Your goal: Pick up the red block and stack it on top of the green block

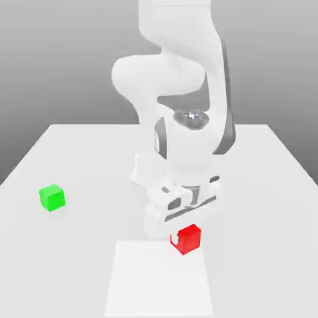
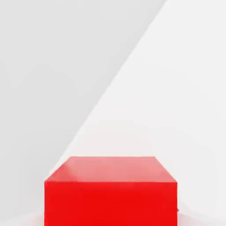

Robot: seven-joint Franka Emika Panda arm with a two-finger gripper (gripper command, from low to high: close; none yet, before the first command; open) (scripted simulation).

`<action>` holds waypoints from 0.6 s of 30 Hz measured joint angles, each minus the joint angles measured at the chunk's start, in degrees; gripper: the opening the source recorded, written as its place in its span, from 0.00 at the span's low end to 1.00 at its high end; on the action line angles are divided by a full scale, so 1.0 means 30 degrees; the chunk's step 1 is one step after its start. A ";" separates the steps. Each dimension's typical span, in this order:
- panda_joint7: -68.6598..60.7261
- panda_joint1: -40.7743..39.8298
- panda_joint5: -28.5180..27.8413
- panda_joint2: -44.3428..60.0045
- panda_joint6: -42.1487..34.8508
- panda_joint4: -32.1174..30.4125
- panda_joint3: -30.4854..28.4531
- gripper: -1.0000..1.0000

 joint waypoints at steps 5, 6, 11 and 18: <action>-0.0003 -0.0119 0.0010 -0.3237 -0.2784 -0.0450 0.0122 0.00; -0.0031 -0.0091 0.0042 -0.3924 -0.3377 -0.0546 0.0101 0.00; 0.0376 -0.2375 -0.0820 -0.5807 -0.5110 -0.0605 -0.1239 0.00; 0.1356 -0.7763 -0.2823 -0.6909 -0.6324 -0.0312 -0.4332 0.00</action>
